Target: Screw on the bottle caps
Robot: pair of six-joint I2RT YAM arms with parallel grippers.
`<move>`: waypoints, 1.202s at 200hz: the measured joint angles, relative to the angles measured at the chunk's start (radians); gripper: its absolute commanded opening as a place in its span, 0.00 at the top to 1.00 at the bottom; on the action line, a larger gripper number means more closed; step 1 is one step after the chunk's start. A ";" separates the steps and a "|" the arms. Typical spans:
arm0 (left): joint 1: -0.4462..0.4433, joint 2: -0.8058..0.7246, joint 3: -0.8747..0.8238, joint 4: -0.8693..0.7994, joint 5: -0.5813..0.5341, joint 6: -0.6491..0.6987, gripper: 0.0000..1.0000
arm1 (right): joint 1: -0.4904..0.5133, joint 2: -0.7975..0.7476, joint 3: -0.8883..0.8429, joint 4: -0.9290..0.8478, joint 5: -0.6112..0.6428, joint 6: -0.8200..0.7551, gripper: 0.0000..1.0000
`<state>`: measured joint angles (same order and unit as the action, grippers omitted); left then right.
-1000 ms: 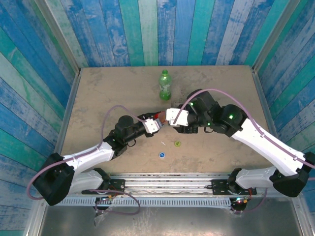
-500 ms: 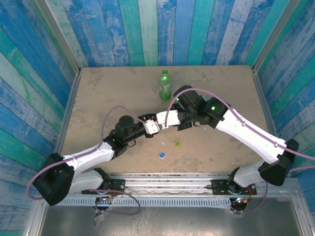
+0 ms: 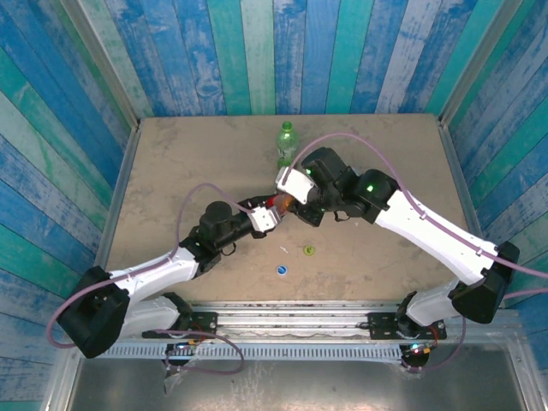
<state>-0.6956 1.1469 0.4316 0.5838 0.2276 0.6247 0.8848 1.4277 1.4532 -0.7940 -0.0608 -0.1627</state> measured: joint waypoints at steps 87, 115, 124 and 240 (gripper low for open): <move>0.000 0.002 -0.008 -0.014 0.008 0.003 0.47 | -0.013 -0.012 -0.034 0.005 -0.098 0.148 0.39; -0.002 0.002 -0.008 -0.016 0.021 0.005 0.47 | -0.015 -0.047 -0.011 -0.047 -0.080 -0.160 0.39; -0.002 0.002 -0.008 -0.016 0.026 0.005 0.47 | -0.015 -0.059 -0.009 -0.060 -0.074 -0.266 0.39; -0.002 0.002 -0.008 -0.017 0.037 0.008 0.48 | -0.014 0.056 0.119 -0.153 -0.038 -0.861 0.50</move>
<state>-0.6975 1.1484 0.4232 0.5671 0.2646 0.6331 0.8711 1.4841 1.5726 -0.9474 -0.0986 -1.0233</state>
